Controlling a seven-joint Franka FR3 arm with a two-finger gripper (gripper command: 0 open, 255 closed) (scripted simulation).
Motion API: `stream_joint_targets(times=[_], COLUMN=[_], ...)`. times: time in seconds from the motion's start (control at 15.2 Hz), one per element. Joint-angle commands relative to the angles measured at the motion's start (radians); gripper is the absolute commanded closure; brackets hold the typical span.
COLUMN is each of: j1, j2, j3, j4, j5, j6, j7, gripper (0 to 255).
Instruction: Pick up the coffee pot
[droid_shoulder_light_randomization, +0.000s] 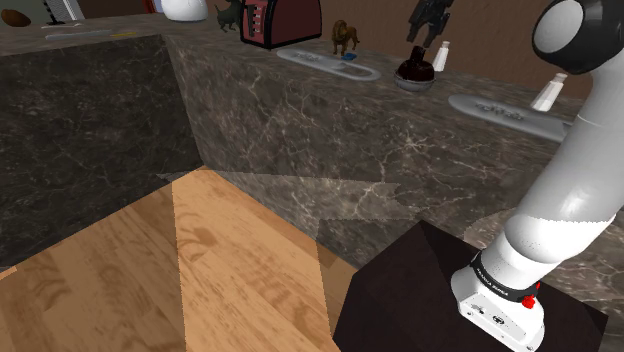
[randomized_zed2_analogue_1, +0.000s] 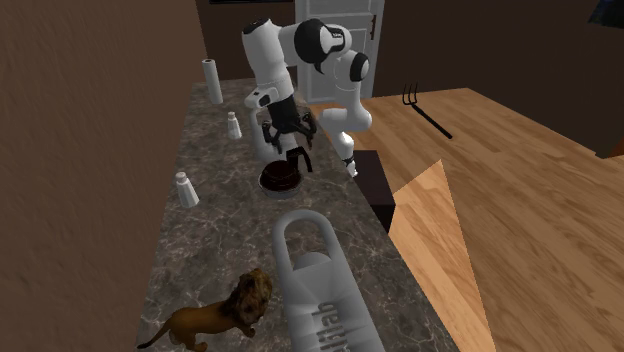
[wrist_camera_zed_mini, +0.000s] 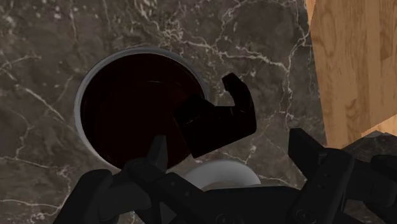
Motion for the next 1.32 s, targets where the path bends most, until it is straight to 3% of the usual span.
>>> stream_joint_targets(times=[0.0, 0.26, 0.33, 0.92, 1.25], j1=[0.007, 0.011, 0.011, 0.011, -0.005], j2=[-0.013, -0.023, -0.023, -0.023, 0.013], j3=[0.002, 0.003, 0.003, 0.003, -0.001], j4=[-0.045, -0.080, -0.079, -0.080, 0.036], j5=[-0.007, -0.012, -0.012, -0.012, 0.007], j6=[0.034, 0.059, 0.059, 0.059, -0.024], j7=[-0.004, -0.007, -0.007, -0.007, 0.004], gripper=[0, 0, 255, 255, 255])
